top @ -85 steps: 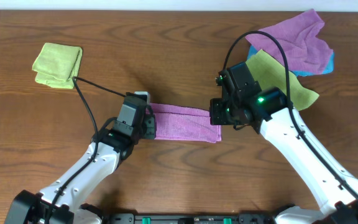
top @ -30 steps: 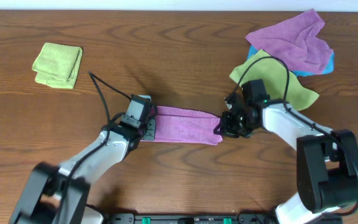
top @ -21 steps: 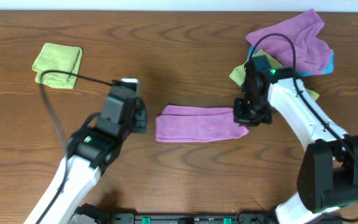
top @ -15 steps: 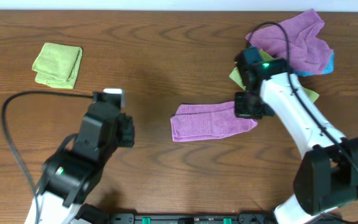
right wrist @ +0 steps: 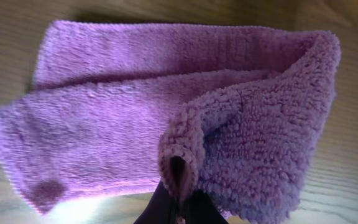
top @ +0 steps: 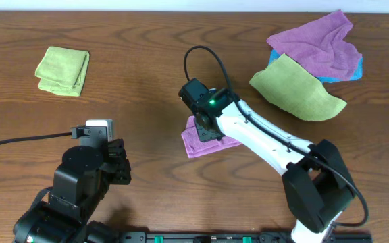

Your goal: Fold the cloth

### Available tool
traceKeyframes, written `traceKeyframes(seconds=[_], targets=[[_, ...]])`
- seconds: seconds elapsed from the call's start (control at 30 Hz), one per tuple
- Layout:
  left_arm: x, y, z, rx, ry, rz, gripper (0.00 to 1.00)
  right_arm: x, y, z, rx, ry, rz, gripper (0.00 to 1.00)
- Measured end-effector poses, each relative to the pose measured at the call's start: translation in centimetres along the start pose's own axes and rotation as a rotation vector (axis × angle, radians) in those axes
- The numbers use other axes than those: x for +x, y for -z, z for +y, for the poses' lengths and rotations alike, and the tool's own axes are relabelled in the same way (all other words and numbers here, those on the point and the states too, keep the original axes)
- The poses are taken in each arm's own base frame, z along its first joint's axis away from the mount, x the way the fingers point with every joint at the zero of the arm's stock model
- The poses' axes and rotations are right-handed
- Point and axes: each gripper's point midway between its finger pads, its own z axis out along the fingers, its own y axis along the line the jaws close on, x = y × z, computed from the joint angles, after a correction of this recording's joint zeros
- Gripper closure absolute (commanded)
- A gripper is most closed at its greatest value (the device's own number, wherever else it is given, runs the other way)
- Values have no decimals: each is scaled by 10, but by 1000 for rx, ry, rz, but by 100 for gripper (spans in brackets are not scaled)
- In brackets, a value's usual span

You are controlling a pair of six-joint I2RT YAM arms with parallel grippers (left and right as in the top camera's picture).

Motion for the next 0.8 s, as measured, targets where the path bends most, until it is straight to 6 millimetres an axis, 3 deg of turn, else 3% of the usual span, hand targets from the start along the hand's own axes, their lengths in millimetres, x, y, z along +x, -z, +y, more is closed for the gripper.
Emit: traceKeyframes(seconds=[0.37, 0.4, 0.5, 0.53, 0.63, 0.73, 0.8], targets=[[1, 0, -2, 10, 0, 4, 94, 5, 4, 36, -187, 1, 41, 96], [1, 0, -2, 10, 0, 4, 95, 5, 5, 40, -201, 4, 39, 90], [1, 0, -2, 10, 0, 4, 94, 5, 8, 55, -260, 6, 36, 44], [1, 0, -2, 10, 0, 4, 95, 6, 10, 64, -297, 11, 38, 34], [1, 0, -2, 10, 0, 4, 94, 9, 18, 87, -405, 31, 51, 20], [1, 0, -2, 10, 0, 4, 95, 16, 25, 101, -477, 52, 83, 25], [1, 0, -2, 9, 0, 4, 94, 20, 26, 103, -496, 47, 107, 41]])
